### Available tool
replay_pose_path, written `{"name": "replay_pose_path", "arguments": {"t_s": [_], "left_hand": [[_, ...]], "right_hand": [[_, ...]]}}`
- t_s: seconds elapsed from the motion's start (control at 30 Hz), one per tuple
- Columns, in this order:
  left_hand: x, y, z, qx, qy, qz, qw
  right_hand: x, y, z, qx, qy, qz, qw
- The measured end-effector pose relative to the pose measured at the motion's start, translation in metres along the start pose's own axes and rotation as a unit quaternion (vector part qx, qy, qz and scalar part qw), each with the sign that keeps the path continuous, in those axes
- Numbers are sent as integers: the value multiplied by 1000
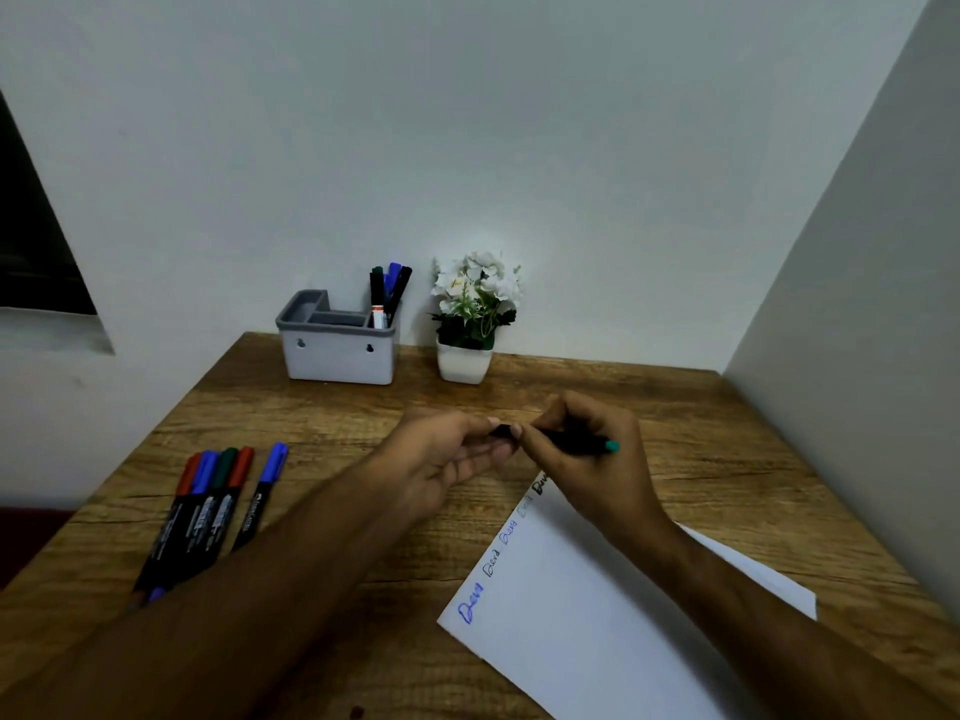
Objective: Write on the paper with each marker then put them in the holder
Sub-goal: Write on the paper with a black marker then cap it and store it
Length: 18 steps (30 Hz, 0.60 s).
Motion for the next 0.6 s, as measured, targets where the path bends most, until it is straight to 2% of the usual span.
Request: {"name": "replay_pose_path", "arguments": {"t_s": [0.23, 0.4, 0.5, 0.6], "left_hand": [[3, 7, 3, 43, 41, -84, 995], [13, 25, 20, 99, 41, -118, 987], [22, 46, 42, 100, 93, -197, 971], [30, 68, 66, 52, 169, -304, 936]], "right_hand": [[-19, 3, -20, -43, 10, -21, 999], [-33, 1, -50, -84, -13, -27, 996], [-37, -5, -68, -72, -60, -20, 995], [-46, -7, -89, -67, -73, -52, 994]]}}
Point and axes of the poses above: each hand's wrist, its own x-axis away from the middle knuckle, its own z-axis out of the back of the hand, y = z × x, the point moved 1 cm from there along -x, towards the middle knuckle, and after that the axes turned 14 degrees about z, right-handed, at the moved point
